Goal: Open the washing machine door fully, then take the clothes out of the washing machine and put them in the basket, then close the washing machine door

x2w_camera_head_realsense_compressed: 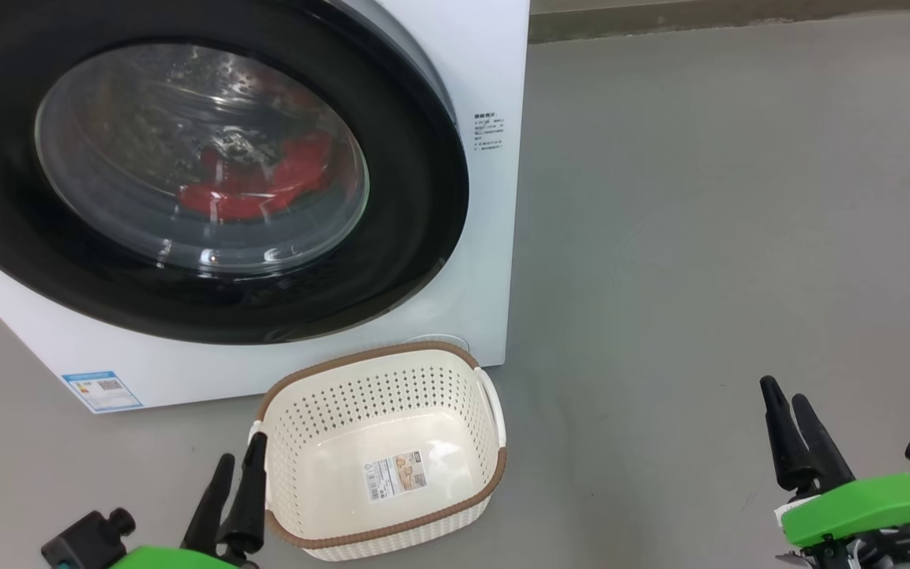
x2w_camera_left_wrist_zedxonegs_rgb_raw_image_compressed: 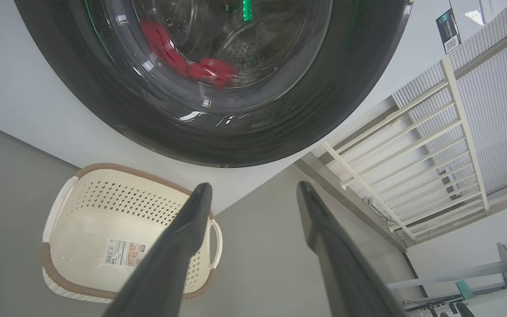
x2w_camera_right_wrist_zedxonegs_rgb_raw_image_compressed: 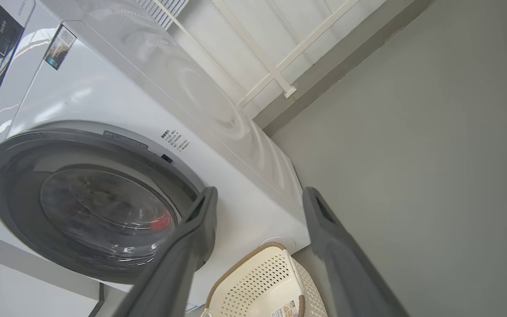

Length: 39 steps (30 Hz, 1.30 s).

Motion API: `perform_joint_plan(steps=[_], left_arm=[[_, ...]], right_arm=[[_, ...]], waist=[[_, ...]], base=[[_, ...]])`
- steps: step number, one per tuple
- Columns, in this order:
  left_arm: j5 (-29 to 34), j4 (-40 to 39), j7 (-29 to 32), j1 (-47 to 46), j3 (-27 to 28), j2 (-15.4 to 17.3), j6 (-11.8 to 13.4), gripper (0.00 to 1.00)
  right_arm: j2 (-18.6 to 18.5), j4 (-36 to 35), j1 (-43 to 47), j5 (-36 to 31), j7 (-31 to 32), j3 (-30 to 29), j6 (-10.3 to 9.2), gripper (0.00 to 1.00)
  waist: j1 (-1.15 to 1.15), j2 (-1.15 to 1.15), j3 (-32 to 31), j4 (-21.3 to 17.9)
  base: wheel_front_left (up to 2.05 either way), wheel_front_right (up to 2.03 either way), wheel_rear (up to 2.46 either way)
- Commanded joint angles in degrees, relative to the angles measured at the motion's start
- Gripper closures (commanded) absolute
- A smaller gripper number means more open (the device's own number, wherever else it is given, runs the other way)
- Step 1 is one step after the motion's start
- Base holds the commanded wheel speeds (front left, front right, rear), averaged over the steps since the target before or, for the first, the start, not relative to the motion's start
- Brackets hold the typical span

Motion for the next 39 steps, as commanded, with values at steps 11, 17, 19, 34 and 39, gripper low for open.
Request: perform_joint_plan(steps=[11, 17, 19, 34, 39], left_arm=[[9.26, -2.26, -2.54, -3.69, 0.19, 0.94, -0.24, 0.0], [13.78, -2.66, -3.56, -4.16, -0.3, 0.99, -0.27, 0.0], [15.17, -2.75, -3.9, -4.29, -0.43, 1.01, -0.26, 0.0], [23.65, -3.49, -6.44, -5.0, -1.19, 1.15, -0.06, 0.0], [25.94, -3.51, -7.29, -5.25, -1.37, 1.19, -0.07, 0.0]], right_arm=[[-1.84, -2.16, -3.26, -8.3, -2.46, 2.12, 0.02, 0.0], [-2.3, -2.31, -3.5, -11.67, -3.47, 2.47, 0.03, 0.0], [-2.45, -2.38, -3.59, -12.93, -3.81, 2.69, 0.03, 0.0], [-3.64, -3.57, -3.93, -22.33, -6.34, 4.22, 0.03, 0.0], [-3.97, -4.01, -3.87, -25.59, -7.18, 4.56, 0.03, 0.0]], waist=[[0.0, 0.0, 0.47, -0.02], [0.0, 0.0, 0.77, -0.03], [0.0, 0.0, 0.84, -0.03], [0.0, 0.0, 0.93, 0.03], [0.0, 0.0, 0.73, 0.05]], base=[[0.0, 0.0, 0.0], [0.0, 0.0, 0.0], [0.0, 0.0, 0.0], [0.0, 0.0, 0.0], [0.0, 0.0, 0.0]])
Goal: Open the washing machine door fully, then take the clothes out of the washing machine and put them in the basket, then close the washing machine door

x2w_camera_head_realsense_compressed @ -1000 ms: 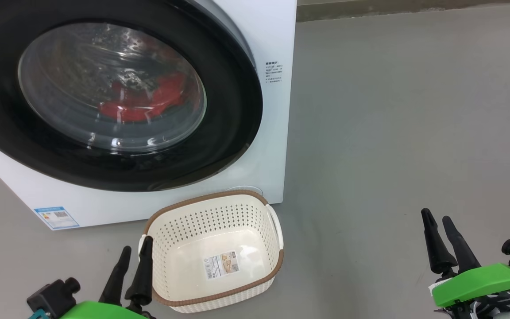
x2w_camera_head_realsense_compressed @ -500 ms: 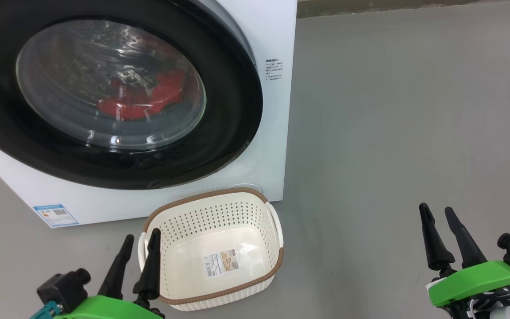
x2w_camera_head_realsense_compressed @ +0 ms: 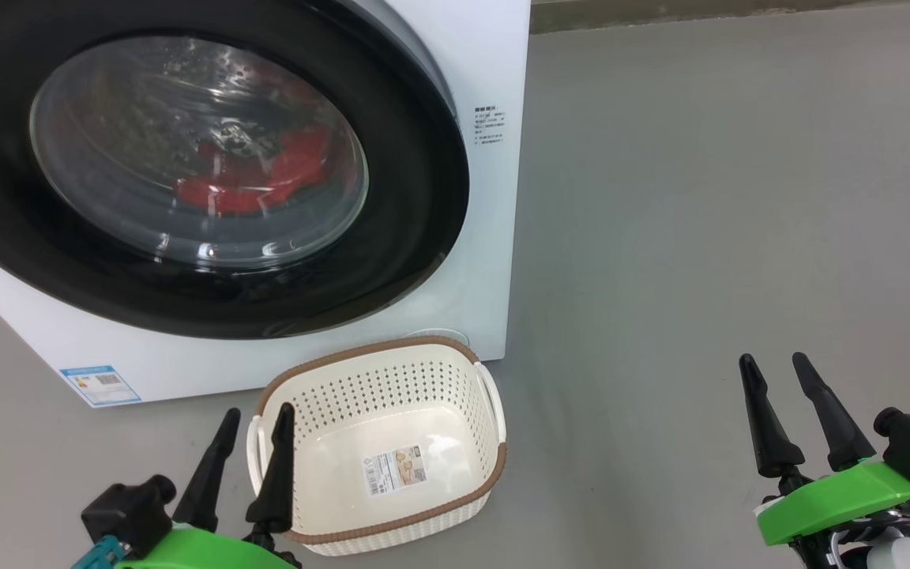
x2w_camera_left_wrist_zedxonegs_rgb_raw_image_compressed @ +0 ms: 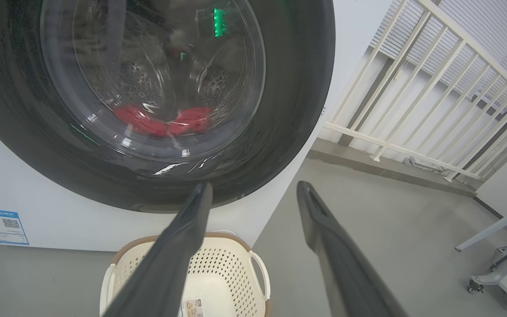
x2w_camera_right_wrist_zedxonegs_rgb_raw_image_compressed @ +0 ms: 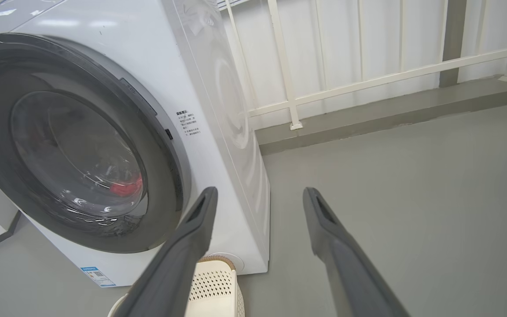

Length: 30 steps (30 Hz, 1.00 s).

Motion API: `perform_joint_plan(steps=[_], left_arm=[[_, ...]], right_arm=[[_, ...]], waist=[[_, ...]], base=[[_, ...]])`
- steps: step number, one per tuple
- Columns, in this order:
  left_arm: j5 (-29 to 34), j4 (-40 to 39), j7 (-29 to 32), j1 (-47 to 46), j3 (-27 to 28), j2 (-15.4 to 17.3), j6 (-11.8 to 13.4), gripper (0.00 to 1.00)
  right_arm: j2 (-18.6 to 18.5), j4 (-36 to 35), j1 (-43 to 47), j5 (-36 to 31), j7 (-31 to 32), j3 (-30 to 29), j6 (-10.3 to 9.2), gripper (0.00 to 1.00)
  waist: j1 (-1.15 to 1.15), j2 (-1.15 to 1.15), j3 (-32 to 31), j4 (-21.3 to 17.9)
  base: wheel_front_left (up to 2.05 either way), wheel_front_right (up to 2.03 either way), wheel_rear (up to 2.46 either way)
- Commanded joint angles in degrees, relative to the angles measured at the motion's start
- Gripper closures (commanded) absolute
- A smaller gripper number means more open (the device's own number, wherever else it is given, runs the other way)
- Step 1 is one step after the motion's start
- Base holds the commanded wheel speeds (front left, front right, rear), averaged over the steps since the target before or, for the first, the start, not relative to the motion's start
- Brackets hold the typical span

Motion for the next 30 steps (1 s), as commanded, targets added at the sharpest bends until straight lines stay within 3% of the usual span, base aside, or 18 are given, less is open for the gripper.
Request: perform_joint_plan(steps=[1, 26, 30], left_arm=[[2.02, -1.78, -0.97, -2.76, 1.12, 0.8, -0.03, 0.0], [17.3, -1.73, -5.21, -3.7, -0.39, 1.04, -0.11, 0.0], [17.06, -1.87, -5.24, -3.82, -0.25, 1.04, 0.0, 0.0]], right_arm=[[-1.16, -1.89, -2.11, -2.07, -1.03, 1.29, 0.02, 0.0], [-2.61, -3.43, -1.55, -17.6, -5.24, 2.95, 0.02, 0.0], [-2.54, -3.42, -1.68, -17.74, -5.27, 2.96, 0.02, 0.0]], waist=[[0.0, 0.0, -0.1, 0.01], [0.0, 0.0, -0.32, 0.45], [0.0, 0.0, -0.15, 0.41]], base=[[0.0, 0.0, 0.0], [0.0, 0.0, 0.0], [0.0, 0.0, 0.0]])
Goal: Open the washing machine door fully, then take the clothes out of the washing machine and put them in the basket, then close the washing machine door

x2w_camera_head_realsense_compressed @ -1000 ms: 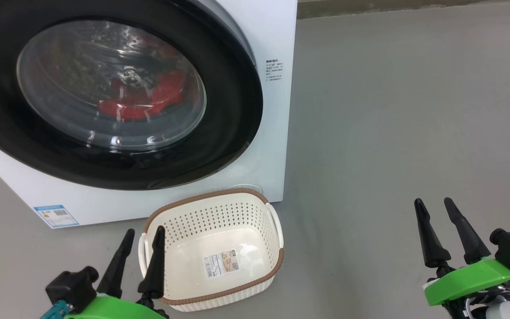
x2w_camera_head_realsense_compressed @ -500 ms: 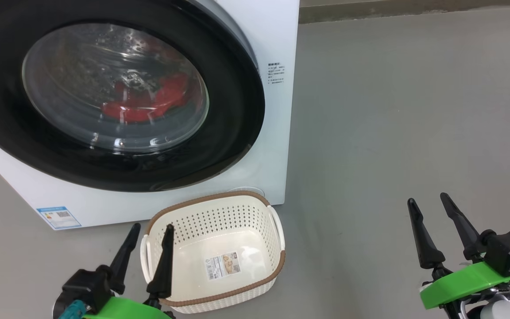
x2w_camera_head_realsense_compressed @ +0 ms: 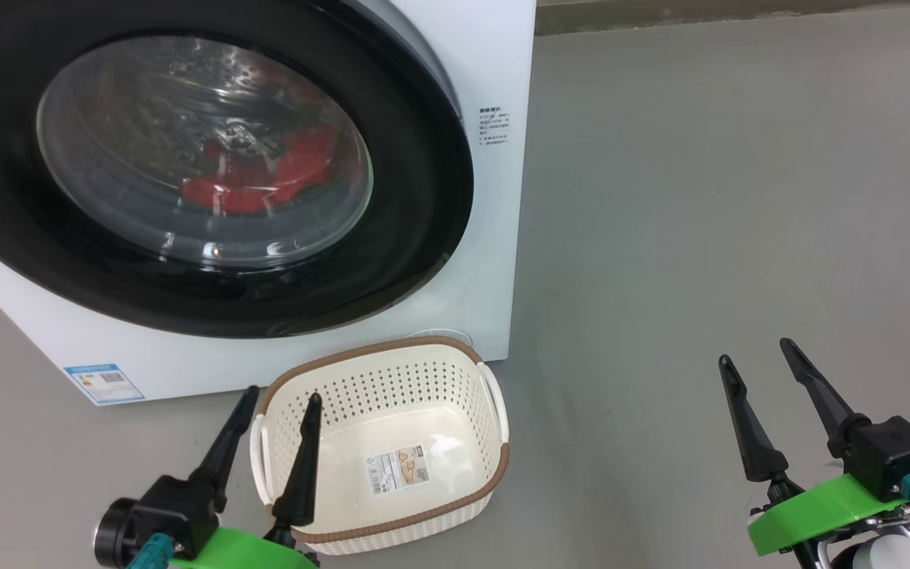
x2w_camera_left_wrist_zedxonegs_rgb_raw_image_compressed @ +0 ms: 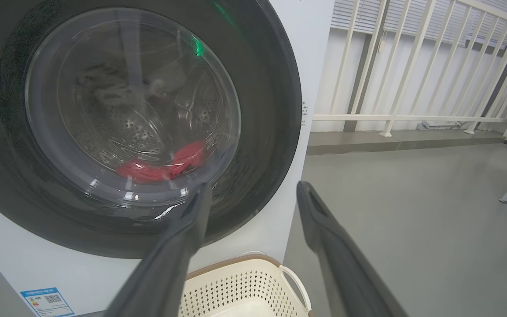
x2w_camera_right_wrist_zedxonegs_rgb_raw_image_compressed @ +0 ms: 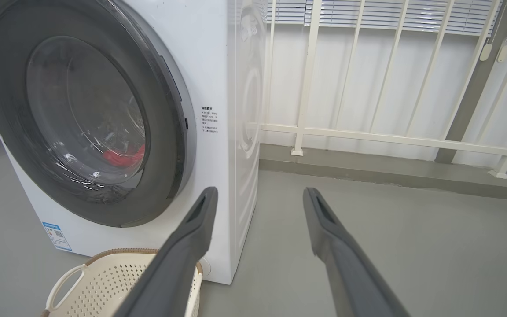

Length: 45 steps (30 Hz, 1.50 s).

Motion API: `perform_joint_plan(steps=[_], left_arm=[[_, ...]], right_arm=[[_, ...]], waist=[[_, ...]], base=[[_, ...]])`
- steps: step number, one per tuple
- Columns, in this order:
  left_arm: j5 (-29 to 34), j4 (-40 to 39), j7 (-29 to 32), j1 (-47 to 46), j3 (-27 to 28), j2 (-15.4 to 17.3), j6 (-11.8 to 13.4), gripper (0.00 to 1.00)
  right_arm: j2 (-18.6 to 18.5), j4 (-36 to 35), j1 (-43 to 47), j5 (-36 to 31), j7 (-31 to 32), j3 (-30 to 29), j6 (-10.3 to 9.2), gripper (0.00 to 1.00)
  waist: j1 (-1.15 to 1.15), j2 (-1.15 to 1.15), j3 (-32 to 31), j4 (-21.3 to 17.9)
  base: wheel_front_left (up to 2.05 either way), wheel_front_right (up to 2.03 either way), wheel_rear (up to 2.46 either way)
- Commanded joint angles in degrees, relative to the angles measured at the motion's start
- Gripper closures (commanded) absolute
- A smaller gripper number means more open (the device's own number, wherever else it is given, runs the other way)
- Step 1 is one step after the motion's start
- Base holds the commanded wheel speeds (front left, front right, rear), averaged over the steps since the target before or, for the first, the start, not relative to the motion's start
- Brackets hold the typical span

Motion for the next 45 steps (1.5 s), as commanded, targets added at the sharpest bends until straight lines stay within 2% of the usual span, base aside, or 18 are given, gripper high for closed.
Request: perform_joint_plan(steps=[1, 22, 23, 24, 25, 27, 28, 31, 35, 45], left_arm=[[0.24, -1.74, -0.7, -2.42, 1.73, 0.83, 0.02, 0.0], [-0.37, -2.46, -0.7, -3.35, 2.01, 0.83, -0.1, 0.0], [-0.88, -2.77, -0.7, -3.5, 1.93, 0.83, -0.11, 0.0], [-1.34, -3.07, -0.7, -3.62, 1.89, 0.83, -0.13, 0.0], [-1.53, -3.28, -0.7, -3.74, 1.81, 0.83, -0.14, 0.0], [-1.62, -3.67, -0.7, -3.91, 1.7, 0.83, -0.16, 0.0], [-1.66, -3.84, -0.7, -3.98, 1.71, 0.83, -0.17, 0.0], [-1.59, -4.26, -0.7, -4.14, 1.68, 0.83, -0.2, 0.0], [-1.5, -4.73, -0.7, -4.68, 1.45, 0.83, -0.22, 0.0], [-2.16, -6.74, -0.7, -7.33, 0.69, 0.83, -0.14, 0.0]], right_arm=[[-0.94, -1.61, -1.72, -0.54, -0.53, 1.23, 0.02, 0.0], [-0.22, -3.43, -2.67, 0.25, -0.53, 0.29, 0.02, 0.0], [-0.02, -3.62, -2.81, 0.82, -0.54, 0.19, 0.02, 0.06], [0.0, -3.72, -2.94, 1.22, -0.54, 0.17, 0.02, 0.25], [-0.04, -3.64, -3.1, 1.65, -0.54, 0.21, 0.02, 0.53], [0.51, -3.79, -3.66, 3.77, -0.54, -0.28, 0.02, 0.82], [0.54, -3.87, -3.93, 4.63, -0.54, -0.15, 0.02, 1.0], [0.8, -3.48, -4.96, 8.67, -0.54, 0.03, 0.02, 1.0], [1.18, -2.41, -6.98, 17.75, -0.54, 0.67, 0.02, 1.0], [-2.68, -0.75, -13.5, 37.82, -0.54, 5.78, 0.02, 1.0]], waist=[[0.0, 0.0, 0.08, 0.0], [0.0, 0.0, 2.11, 0.21], [0.0, 0.0, 2.4, 0.28], [0.0, 0.0, 2.63, 0.36], [0.0, 0.0, 2.91, 0.46], [0.0, 0.0, 3.51, 0.65], [0.0, 0.0, 3.77, 0.74], [0.0, 0.0, 4.54, 0.97], [0.0, 0.0, 5.91, 1.37], [0.0, 0.0, 10.91, 2.65]], base=[[0.0, 0.0, 0.0], [0.0, 0.0, 0.0], [0.0, 0.0, 0.0], [0.0, 0.0, 0.0], [0.0, 0.0, 0.0], [0.0, 0.0, 0.0], [0.0, 0.0, 0.0], [0.0, 0.0, 0.0], [0.0, 0.0, 0.0], [0.0, 0.0, 0.0]])
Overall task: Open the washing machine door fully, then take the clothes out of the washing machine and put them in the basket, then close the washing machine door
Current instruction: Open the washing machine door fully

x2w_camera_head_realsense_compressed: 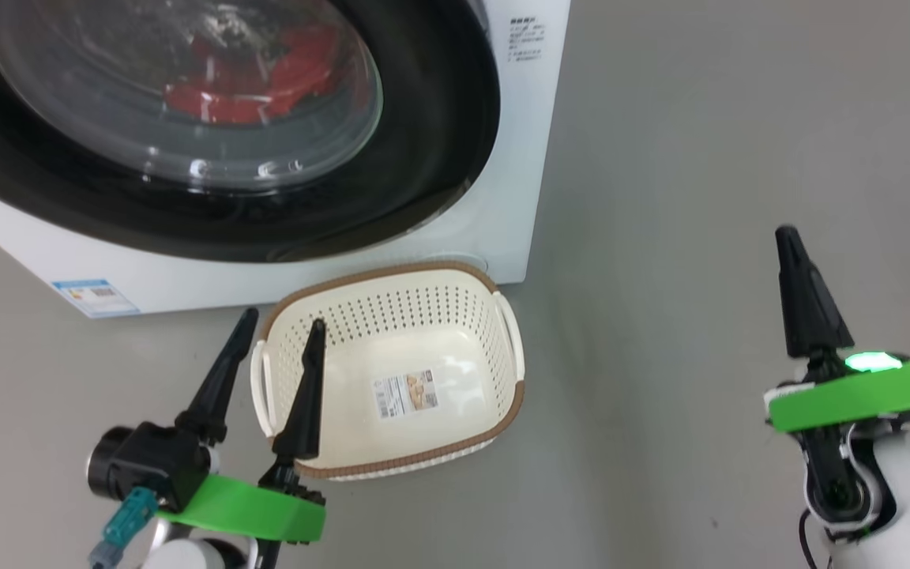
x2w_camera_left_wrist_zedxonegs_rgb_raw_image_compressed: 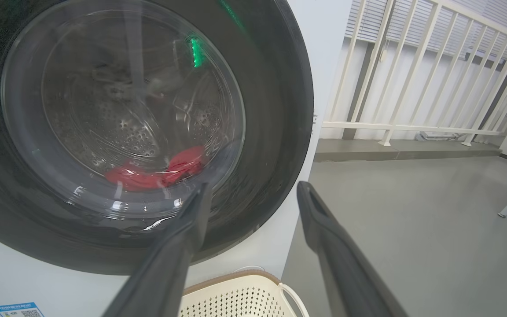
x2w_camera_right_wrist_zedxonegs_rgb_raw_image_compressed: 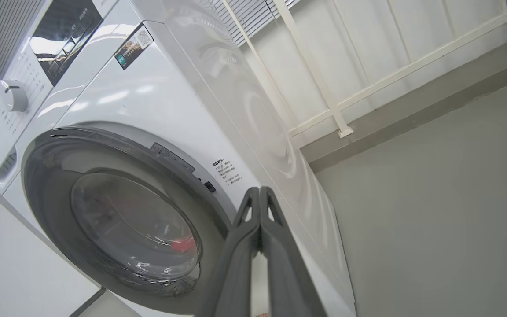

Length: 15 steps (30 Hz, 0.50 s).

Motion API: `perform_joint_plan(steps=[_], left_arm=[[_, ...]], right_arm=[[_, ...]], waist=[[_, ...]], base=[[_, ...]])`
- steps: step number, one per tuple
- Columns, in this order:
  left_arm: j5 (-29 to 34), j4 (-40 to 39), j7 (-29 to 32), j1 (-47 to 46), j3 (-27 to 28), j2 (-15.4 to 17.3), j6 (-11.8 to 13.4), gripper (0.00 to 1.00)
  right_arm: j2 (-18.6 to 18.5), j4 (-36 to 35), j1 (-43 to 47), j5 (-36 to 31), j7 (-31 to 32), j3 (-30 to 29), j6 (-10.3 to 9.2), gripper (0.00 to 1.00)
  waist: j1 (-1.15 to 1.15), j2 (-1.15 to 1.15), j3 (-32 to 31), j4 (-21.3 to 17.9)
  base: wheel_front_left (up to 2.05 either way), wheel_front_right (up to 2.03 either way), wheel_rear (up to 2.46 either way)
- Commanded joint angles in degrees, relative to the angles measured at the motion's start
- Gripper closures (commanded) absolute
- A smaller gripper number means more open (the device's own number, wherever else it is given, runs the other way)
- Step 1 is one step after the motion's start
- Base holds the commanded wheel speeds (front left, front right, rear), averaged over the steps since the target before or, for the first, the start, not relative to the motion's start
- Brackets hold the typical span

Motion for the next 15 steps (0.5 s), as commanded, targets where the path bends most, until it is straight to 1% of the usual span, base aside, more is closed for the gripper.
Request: perform_joint_plan(steps=[1, 3, 5, 7, 8, 9, 13, 15], left_arm=[[-0.4, -1.9, -0.68, -2.2, 1.43, 0.83, -0.13, 0.0], [-0.45, -2.24, -0.68, -2.79, 1.13, 0.83, -0.03, 0.0], [-0.47, -2.62, -0.68, -3.31, 0.81, 0.83, 0.11, 0.0], [-0.5, -3.05, -0.68, -3.8, 0.42, 0.83, 0.21, 0.0], [-0.36, -3.63, -0.68, -4.32, -0.09, 0.83, 0.21, 0.0], [-0.27, -3.92, -0.68, -4.58, -0.31, 0.83, 0.2, 0.0], [-0.4, -4.72, -0.68, -5.4, -0.67, 0.83, 0.17, 0.0], [-0.32, -4.79, -0.68, -5.77, -0.74, 0.83, 0.17, 0.0]], right_arm=[[-0.99, -1.12, -2.4, 2.12, -0.37, 1.77, 0.02, 1.0], [-1.81, -0.86, -3.9, 5.48, -0.37, 2.97, 0.02, 1.0], [-2.63, -0.61, -5.49, 10.52, -0.37, 5.04, 0.02, 1.0], [-3.85, -1.11, -7.46, 16.93, 0.06, 7.46, 0.02, 1.0], [-5.29, -1.94, -9.42, 23.16, 1.12, 8.89, 0.02, 1.0], [-6.09, -2.54, -10.42, 25.84, 1.86, 9.48, 0.02, 1.0], [-8.42, -4.05, -14.1, 35.2, 5.02, 9.82, 0.02, 1.0], [-8.74, -5.3, -15.88, 40.27, 8.19, 9.47, 0.02, 1.0]], waist=[[0.0, 0.0, 1.86, 0.71], [0.0, 0.0, 2.83, 0.99], [0.0, 0.0, 3.73, 1.24], [0.0, 0.0, 4.66, 1.46], [0.0, 0.0, 5.68, 1.71], [0.0, 0.0, 6.23, 1.87], [0.0, 0.0, 8.51, 2.69], [0.0, 0.0, 9.85, 3.14]], base=[[0.0, 0.0, 0.0], [0.0, 0.0, 0.0], [0.0, 0.0, 0.0], [0.0, 0.0, 0.0], [0.0, 0.0, 0.0], [0.0, 0.0, 0.0], [0.0, 0.0, 0.0], [0.0, 0.0, 0.0]])
